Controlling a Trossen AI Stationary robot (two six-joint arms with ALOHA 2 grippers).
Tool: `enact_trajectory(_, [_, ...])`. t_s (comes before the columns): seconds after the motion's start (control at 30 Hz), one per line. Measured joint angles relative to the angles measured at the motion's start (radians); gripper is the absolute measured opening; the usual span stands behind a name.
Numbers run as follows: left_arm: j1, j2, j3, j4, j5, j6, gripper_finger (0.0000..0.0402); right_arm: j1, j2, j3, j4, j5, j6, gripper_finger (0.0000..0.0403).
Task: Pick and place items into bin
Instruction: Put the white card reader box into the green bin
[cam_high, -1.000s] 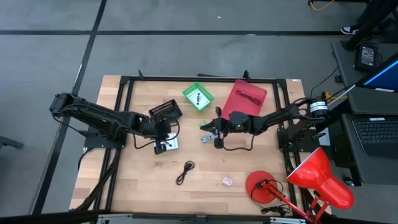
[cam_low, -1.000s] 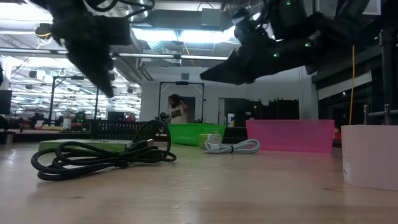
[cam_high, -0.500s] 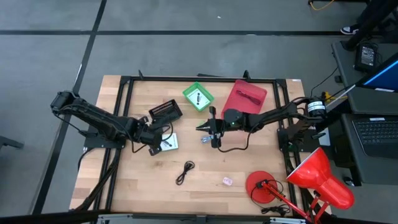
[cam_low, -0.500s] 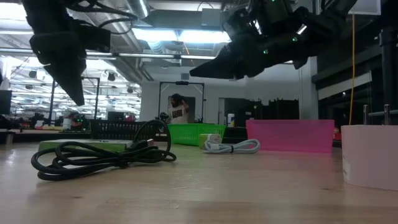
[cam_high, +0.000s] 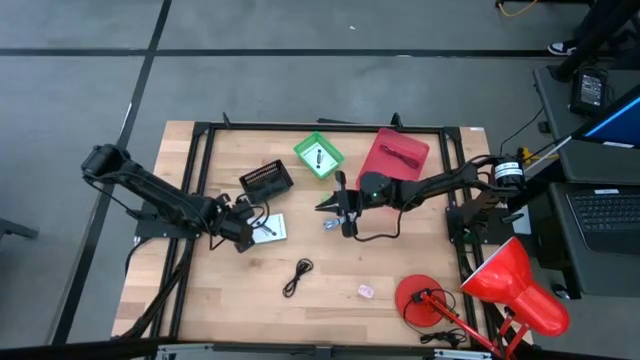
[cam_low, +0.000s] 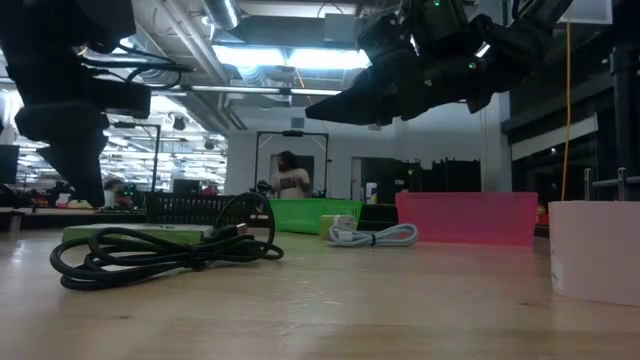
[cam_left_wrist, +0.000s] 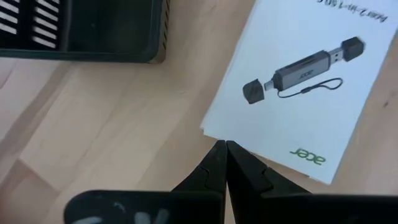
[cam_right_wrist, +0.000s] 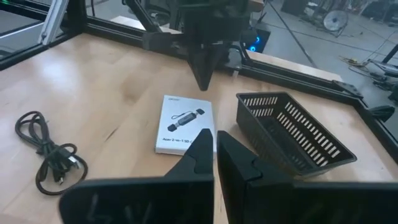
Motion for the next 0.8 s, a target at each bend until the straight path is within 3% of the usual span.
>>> enact_trajectory(0.8, [0.116,0.005,-0.064,0.128,0.047,0.043,0.0002,0.000,0.000,0.000,0.000,0.000,0.003,0.0005])
